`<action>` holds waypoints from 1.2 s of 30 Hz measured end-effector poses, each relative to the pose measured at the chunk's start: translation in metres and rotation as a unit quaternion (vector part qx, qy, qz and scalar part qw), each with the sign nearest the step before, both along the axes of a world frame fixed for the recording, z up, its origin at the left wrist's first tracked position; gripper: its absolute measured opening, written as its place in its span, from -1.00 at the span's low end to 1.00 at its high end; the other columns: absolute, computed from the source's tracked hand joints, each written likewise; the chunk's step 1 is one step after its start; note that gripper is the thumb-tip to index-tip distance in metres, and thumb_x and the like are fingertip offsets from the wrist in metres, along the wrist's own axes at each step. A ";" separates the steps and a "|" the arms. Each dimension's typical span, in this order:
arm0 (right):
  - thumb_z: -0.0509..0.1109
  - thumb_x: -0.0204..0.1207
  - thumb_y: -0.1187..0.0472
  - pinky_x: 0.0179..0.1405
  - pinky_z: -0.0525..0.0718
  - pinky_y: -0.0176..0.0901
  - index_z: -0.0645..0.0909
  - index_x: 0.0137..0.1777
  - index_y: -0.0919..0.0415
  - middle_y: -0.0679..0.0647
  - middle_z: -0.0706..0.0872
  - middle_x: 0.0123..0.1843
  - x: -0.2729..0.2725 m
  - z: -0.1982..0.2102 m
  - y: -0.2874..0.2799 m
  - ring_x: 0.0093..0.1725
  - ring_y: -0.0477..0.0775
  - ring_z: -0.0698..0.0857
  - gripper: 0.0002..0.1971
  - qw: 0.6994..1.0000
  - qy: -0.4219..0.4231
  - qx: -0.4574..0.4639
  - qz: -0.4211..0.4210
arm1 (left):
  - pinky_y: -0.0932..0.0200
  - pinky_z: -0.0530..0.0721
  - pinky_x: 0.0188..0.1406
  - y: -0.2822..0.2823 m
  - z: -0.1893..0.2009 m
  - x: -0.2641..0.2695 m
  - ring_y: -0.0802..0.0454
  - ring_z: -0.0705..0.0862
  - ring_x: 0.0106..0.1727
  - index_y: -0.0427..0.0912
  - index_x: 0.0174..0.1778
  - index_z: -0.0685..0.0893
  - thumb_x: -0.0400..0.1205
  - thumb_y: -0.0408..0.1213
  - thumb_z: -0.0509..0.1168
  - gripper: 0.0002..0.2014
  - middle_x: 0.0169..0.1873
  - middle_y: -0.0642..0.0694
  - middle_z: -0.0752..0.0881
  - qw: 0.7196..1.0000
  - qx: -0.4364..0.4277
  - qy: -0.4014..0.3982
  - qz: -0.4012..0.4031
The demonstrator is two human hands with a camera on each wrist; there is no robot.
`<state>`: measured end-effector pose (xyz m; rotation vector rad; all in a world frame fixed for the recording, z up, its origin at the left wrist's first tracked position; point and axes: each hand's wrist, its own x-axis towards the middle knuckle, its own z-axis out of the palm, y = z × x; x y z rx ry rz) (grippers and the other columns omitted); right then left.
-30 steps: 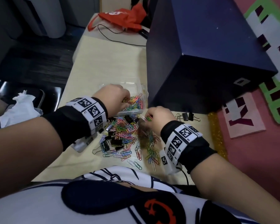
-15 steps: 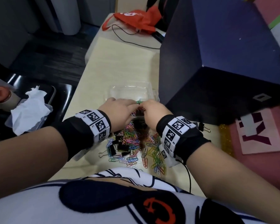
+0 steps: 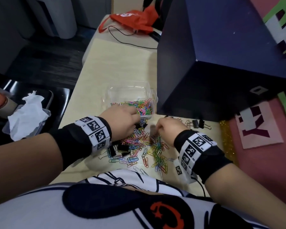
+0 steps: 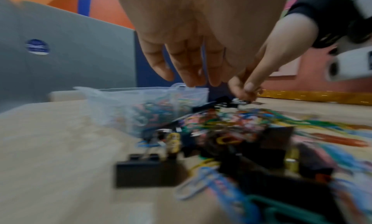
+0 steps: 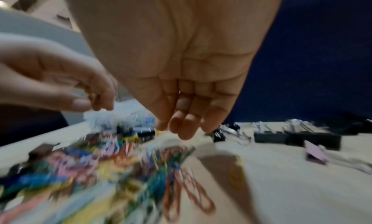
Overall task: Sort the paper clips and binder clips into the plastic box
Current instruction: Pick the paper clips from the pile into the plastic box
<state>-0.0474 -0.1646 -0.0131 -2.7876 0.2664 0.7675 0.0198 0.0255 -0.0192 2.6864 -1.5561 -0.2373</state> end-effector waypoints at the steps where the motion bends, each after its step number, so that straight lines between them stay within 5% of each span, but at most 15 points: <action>1: 0.17 0.58 0.32 0.26 0.50 -0.14 0.60 0.25 -0.01 0.06 0.54 0.29 -0.007 -0.006 0.000 0.27 0.12 0.57 -0.66 1.000 0.016 -0.001 0.005 | -0.04 0.60 -0.10 -0.005 0.001 -0.006 -0.21 0.65 0.02 -0.13 0.15 0.65 0.60 -0.14 0.20 -0.73 0.01 -0.14 0.64 1.000 0.006 0.015 -0.027; 6: 0.19 0.46 0.41 0.44 0.42 0.01 0.40 0.48 -0.07 -0.02 0.38 0.48 -0.045 -0.029 0.006 0.42 0.14 0.37 -0.40 0.997 -0.016 0.019 0.076 | 0.01 0.60 0.06 -0.018 -0.001 -0.030 -0.08 0.55 0.16 0.03 0.24 0.56 0.56 0.04 0.24 -0.64 0.12 -0.03 0.55 0.981 0.124 0.104 -0.109; 12: 0.39 0.47 0.20 0.32 0.55 -0.02 0.48 0.36 -0.06 0.01 0.45 0.31 -0.062 -0.020 -0.006 0.32 0.12 0.50 -0.55 0.999 -0.045 0.030 -0.002 | -0.08 0.49 0.14 -0.020 -0.005 -0.038 -0.11 0.43 0.23 0.08 0.36 0.45 0.46 0.24 0.32 -0.41 0.31 -0.06 0.42 0.967 0.214 0.055 -0.129; 17: 0.66 0.15 0.08 0.16 0.68 0.07 0.09 0.52 -0.03 0.13 0.24 0.33 -0.079 -0.012 -0.002 0.22 0.25 0.60 0.01 0.992 0.095 -0.040 -0.071 | -0.15 0.46 0.19 -0.031 -0.008 -0.042 -0.17 0.45 0.26 0.06 0.46 0.32 0.28 0.31 0.45 -0.13 0.34 -0.08 0.41 0.970 0.225 0.033 -0.090; 20: 0.69 0.12 0.03 0.23 0.66 0.06 0.04 0.55 -0.08 0.12 0.19 0.34 -0.082 -0.023 0.005 0.22 0.24 0.60 0.09 0.996 0.057 -0.007 -0.066 | -0.17 0.47 0.22 -0.037 -0.011 -0.050 -0.18 0.47 0.28 0.00 0.47 0.29 0.30 0.24 0.49 -0.11 0.34 -0.10 0.43 0.972 0.223 0.020 -0.074; 24: 0.60 0.32 0.04 0.21 0.64 0.01 0.35 0.40 0.01 0.08 0.27 0.27 -0.075 -0.030 0.010 0.12 0.19 0.60 -0.31 0.995 -0.007 0.065 -0.072 | -0.11 0.50 0.12 -0.048 -0.012 -0.052 -0.18 0.56 0.20 -0.09 0.39 0.41 0.55 -0.05 0.35 -0.49 0.26 -0.13 0.52 0.980 0.192 0.041 -0.044; 28: 0.36 0.49 0.27 0.10 0.62 -0.02 0.50 0.25 0.15 0.15 0.38 0.20 -0.071 -0.032 0.014 0.06 0.28 0.61 -0.67 0.996 -0.051 0.060 -0.052 | 0.00 0.53 -0.15 -0.050 -0.012 -0.050 -0.20 0.67 0.02 -0.16 0.27 0.51 0.59 -0.37 0.19 -0.69 0.09 -0.16 0.60 0.982 0.178 0.035 -0.052; 36: 0.25 0.54 0.36 -0.06 0.50 -0.20 0.60 0.19 0.11 0.15 0.52 0.15 -0.057 -0.031 0.004 0.08 0.23 0.64 -0.73 0.992 -0.070 0.038 -0.095 | -0.08 0.69 -0.06 -0.046 -0.014 -0.046 -0.20 0.67 -0.02 -0.15 0.19 0.57 0.62 -0.34 0.19 -0.76 0.02 -0.15 0.62 0.987 0.139 0.061 -0.044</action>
